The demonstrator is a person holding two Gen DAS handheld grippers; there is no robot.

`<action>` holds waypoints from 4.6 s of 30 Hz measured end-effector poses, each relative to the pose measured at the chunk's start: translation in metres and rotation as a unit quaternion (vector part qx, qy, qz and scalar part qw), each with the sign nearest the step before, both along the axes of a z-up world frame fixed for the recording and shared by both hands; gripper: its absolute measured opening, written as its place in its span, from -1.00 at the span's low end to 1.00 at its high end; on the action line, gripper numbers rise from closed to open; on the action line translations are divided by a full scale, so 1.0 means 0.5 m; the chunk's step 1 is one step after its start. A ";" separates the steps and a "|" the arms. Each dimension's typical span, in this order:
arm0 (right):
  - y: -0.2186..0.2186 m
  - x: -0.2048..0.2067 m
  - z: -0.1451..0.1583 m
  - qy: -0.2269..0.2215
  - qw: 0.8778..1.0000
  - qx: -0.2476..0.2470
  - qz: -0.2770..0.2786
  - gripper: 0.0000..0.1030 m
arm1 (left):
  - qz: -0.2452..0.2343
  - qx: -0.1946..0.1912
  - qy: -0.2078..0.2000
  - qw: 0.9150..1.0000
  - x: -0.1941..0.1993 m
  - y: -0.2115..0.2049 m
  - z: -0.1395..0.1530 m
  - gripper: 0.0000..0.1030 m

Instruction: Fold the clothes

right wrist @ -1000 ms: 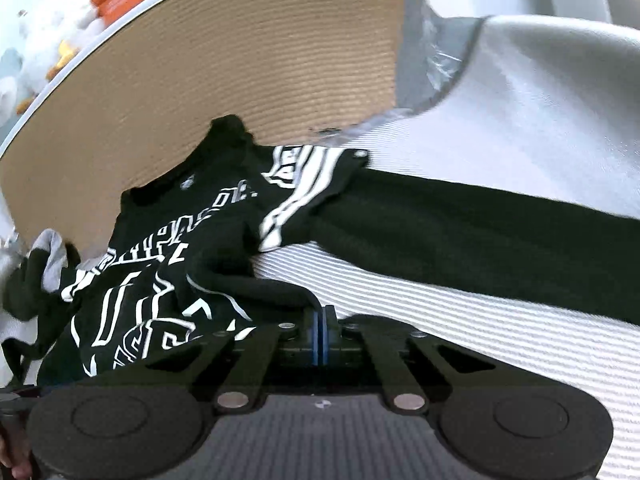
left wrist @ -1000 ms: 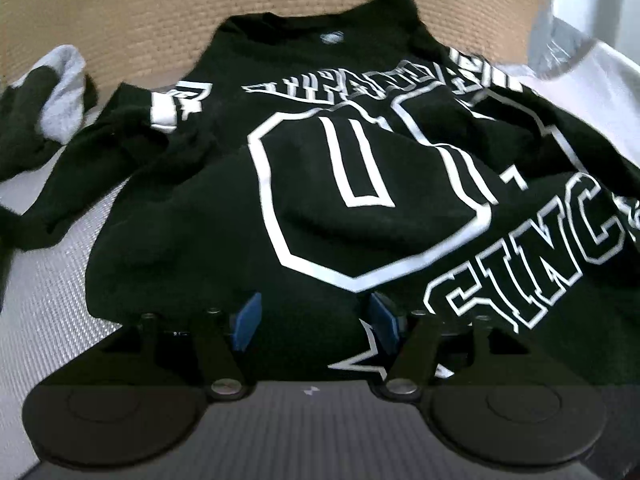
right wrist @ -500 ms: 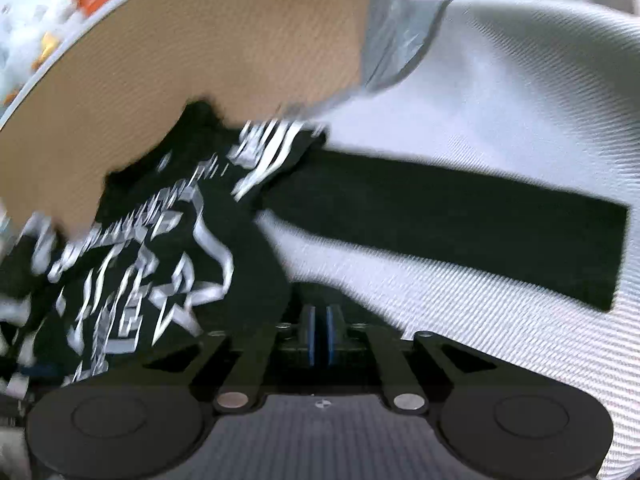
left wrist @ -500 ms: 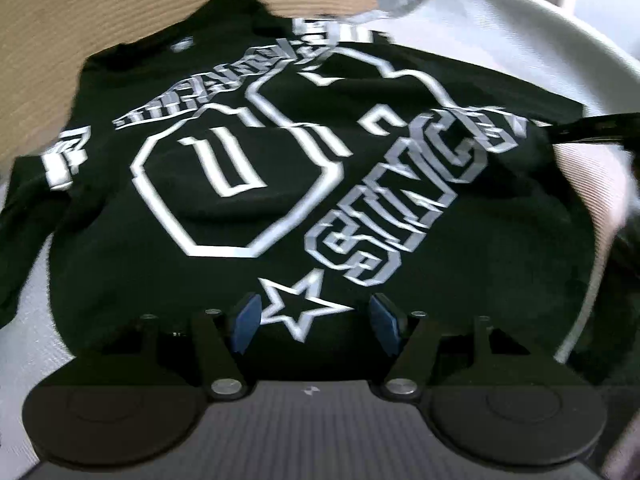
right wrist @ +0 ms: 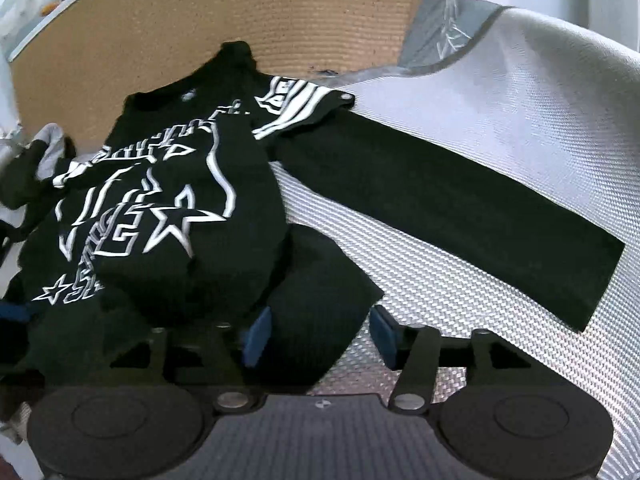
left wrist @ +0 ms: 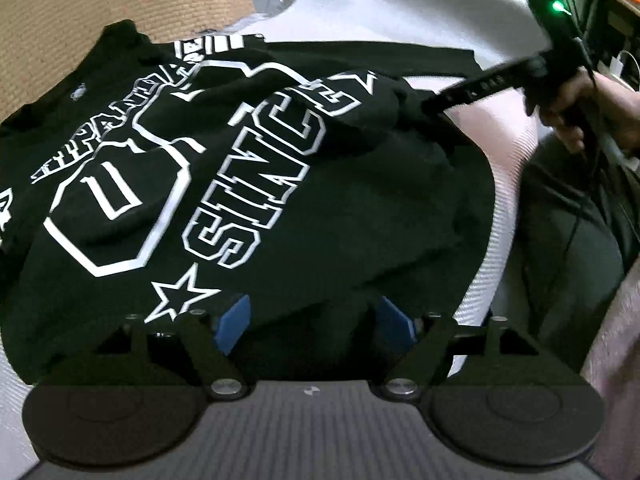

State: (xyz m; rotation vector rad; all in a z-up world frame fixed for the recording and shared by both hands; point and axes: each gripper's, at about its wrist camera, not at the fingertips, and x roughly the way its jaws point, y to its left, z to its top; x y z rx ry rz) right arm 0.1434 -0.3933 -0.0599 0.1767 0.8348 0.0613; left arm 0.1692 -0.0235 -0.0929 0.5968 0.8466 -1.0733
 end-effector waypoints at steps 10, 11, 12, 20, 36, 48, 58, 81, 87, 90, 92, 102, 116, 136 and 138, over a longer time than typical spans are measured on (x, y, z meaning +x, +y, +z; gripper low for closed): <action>-0.017 0.046 -0.019 -0.014 0.999 -0.032 -0.012 0.22 | -0.001 0.029 0.002 1.000 -0.014 -0.004 -0.040 0.56; -0.019 0.051 -0.020 -0.013 0.999 -0.028 -0.013 0.22 | -0.003 0.031 -0.001 1.000 -0.016 -0.004 -0.043 0.57; -0.017 0.056 -0.020 -0.013 1.000 -0.025 -0.011 0.23 | -0.004 0.033 -0.005 0.999 -0.018 -0.004 -0.046 0.58; 0.022 0.056 -0.015 0.004 0.999 -0.013 0.036 -0.68 | 0.001 0.036 -0.015 0.999 -0.021 -0.006 -0.053 0.64; 0.061 -0.122 0.049 0.011 0.994 -0.044 0.098 -0.72 | -0.033 0.069 -0.013 0.997 -0.020 0.036 -0.007 -0.86; 0.139 -0.208 0.051 0.064 0.975 -0.064 0.204 -0.72 | -0.082 0.145 0.018 0.986 -0.040 0.065 -0.020 -0.89; 0.139 -0.216 0.085 0.075 0.971 -0.054 0.219 -0.65 | -0.084 0.149 0.044 0.984 -0.022 0.064 -0.014 -0.61; 0.109 -0.098 0.033 0.078 0.973 -0.032 0.213 -0.26 | 0.084 0.015 0.015 0.996 0.059 0.054 0.011 -0.02; 0.116 -0.078 0.004 0.087 0.969 -0.020 0.232 -0.31 | 0.114 0.012 0.024 0.993 0.081 0.047 -0.004 0.00; 0.111 -0.089 0.006 0.090 0.969 -0.011 0.229 -0.71 | 0.112 0.015 0.023 0.993 0.081 0.048 -0.010 0.01; 0.108 -0.099 0.009 0.090 0.971 -0.014 0.222 -0.80 | 0.117 0.022 0.018 0.993 0.083 0.053 -0.013 0.01; 0.065 -0.151 0.034 0.063 0.988 -0.018 0.140 -0.83 | 0.133 0.029 -0.016 0.991 0.133 0.096 0.021 0.03; 0.041 -0.163 0.058 0.049 0.993 -0.013 0.110 -0.63 | 0.131 0.054 0.037 0.989 0.254 0.245 0.039 0.29; 0.179 -0.049 0.090 -0.017 0.979 -0.086 0.187 -0.34 | 0.116 0.087 0.150 0.978 0.280 0.253 -0.037 -0.49; 0.203 -0.026 0.077 -0.017 0.975 -0.085 0.204 -0.34 | 0.116 0.089 0.150 0.978 0.270 0.255 -0.036 -0.81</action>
